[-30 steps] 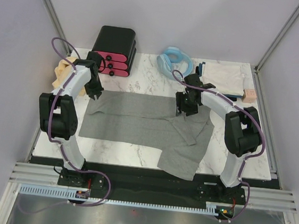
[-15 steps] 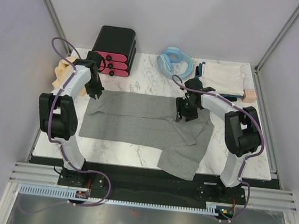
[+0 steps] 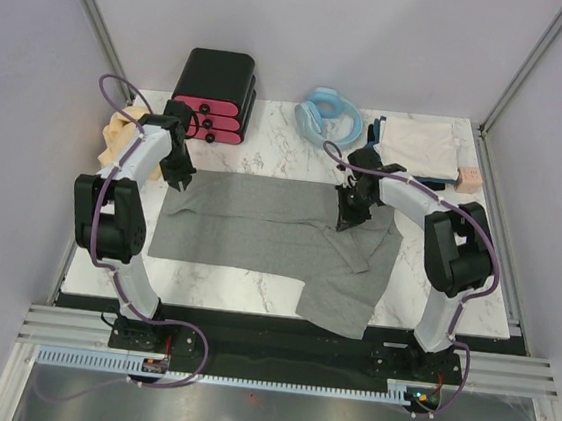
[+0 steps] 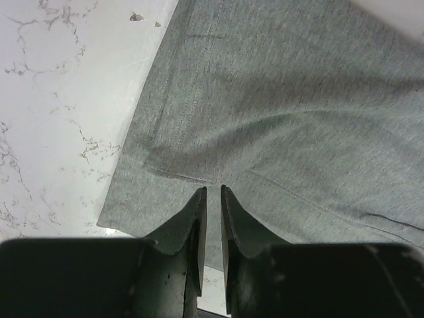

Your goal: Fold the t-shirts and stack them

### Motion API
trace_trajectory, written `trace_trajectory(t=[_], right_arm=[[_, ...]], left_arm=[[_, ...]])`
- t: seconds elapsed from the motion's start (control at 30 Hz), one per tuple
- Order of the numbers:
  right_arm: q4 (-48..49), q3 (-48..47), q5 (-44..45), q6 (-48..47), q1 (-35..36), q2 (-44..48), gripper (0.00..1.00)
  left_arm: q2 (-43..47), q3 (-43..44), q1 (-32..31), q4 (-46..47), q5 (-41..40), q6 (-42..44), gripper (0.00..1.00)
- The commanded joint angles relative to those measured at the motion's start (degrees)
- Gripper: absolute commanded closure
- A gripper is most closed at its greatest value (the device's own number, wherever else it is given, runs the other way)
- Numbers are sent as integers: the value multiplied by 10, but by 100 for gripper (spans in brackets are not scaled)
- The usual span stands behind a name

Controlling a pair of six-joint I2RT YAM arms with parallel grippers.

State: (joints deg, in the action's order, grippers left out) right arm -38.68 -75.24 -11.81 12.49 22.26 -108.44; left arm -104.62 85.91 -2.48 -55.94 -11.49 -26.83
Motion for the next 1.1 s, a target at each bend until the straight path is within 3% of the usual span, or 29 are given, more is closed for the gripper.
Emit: trace_trajectory(t=[0.0, 0.1, 0.23, 0.27, 0.33, 0.57, 0.63, 0.73, 0.93, 1.07], right_arm=[[-34, -11, -14, 20, -1, 56, 99], [-57, -18, -8, 48, 1, 90, 98], [-85, -18, -21, 84, 18, 120, 86], [-86, -17, -35, 89, 25, 123, 82], [-87, -10, -55, 96, 51, 119, 62], [-99, -34, -42, 119, 105, 128, 54], [-101, -39, 34, 119, 102, 153, 53], [-89, -30, 86, 103, 75, 172, 42], [4, 21, 209, 12, 31, 178, 44], [43, 26, 159, -33, 1, 105, 43]], left_arm=[[19, -4, -1, 12, 8, 20, 80], [19, -5, -2, 19, 15, 20, 80], [13, -2, -1, 23, 29, 19, 80], [13, -1, -1, 25, 33, 19, 81], [14, 0, -2, 26, 37, 18, 81], [17, -3, -1, 28, 43, 20, 81], [20, -5, -2, 28, 44, 20, 81], [25, -10, -1, 29, 45, 20, 81], [39, -25, -1, 29, 44, 24, 82], [58, -31, -1, 29, 47, 27, 82]])
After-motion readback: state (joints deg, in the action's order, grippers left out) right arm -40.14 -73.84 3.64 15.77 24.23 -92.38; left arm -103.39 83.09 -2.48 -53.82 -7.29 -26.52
